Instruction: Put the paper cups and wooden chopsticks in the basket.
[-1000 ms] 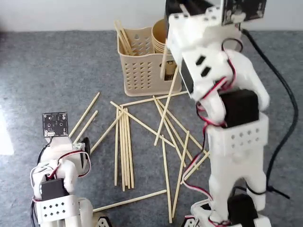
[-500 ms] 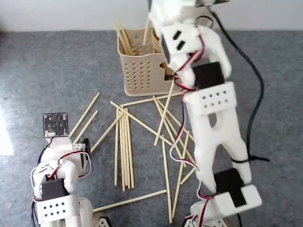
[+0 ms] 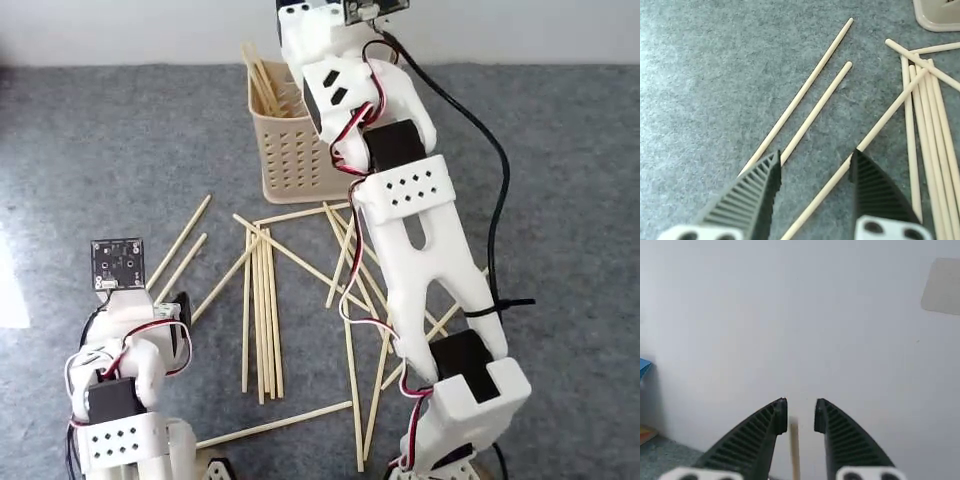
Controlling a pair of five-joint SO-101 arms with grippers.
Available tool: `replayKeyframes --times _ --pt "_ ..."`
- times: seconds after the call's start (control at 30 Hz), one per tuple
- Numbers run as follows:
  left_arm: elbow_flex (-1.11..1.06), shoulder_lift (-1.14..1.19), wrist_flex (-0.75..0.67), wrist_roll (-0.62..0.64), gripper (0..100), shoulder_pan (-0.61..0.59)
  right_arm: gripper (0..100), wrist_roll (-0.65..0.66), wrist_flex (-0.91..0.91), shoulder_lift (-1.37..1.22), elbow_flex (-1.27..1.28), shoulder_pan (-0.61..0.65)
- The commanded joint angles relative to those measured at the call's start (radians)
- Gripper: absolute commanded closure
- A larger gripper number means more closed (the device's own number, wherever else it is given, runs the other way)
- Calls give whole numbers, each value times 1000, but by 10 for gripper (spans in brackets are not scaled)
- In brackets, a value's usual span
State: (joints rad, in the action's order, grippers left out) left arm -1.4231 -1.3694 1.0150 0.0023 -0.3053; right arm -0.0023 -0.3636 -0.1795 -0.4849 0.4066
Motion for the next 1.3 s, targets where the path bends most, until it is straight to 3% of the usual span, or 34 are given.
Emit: replayKeyframes --times 0.0,0.27,0.77,1.0,1.27 --pt "8 -15 -20 -9 786 0 836 31 -2 42 -46 16" --pt "8 -15 -20 -9 786 -5 836 32 -262 202 -46 48" --pt "-2 -15 -20 -9 786 -5 837 29 -1110 450 -46 41" --pt "-2 -15 -20 -9 786 0 837 -141 -1417 470 -46 41" --pt "77 -8 43 -72 785 37 837 -178 -1426 555 232 -88"
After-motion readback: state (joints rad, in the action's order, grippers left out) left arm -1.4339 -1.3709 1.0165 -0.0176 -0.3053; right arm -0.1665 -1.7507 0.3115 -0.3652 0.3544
